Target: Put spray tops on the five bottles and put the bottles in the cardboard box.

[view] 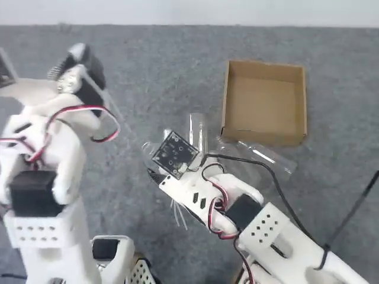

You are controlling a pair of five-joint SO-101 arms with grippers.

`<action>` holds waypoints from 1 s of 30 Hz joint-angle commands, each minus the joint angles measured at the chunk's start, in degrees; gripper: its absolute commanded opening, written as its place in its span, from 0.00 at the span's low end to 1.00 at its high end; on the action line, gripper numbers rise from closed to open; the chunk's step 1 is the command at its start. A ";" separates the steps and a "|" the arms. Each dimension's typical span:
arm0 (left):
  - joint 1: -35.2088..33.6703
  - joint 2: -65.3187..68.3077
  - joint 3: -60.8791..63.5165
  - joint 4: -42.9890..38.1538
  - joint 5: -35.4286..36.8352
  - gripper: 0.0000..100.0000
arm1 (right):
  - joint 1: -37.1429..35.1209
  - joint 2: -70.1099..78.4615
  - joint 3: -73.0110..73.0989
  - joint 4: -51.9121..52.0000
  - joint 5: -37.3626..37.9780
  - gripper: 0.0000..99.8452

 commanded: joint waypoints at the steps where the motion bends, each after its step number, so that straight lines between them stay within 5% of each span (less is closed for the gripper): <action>1: 4.31 -1.32 2.42 -1.85 0.62 0.01 | -0.57 -3.03 -0.26 -1.45 -0.79 0.01; 14: 4.92 -1.32 13.05 -1.32 0.44 0.01 | 0.48 -3.21 0.18 -0.84 -0.35 0.01; 20: 4.92 -4.31 16.22 0.18 -6.51 0.01 | 1.27 -3.21 2.99 -1.80 -0.44 0.01; 30: 10.81 -19.25 27.47 -0.18 -11.60 0.01 | 2.86 -3.21 7.74 -17.89 -9.14 0.01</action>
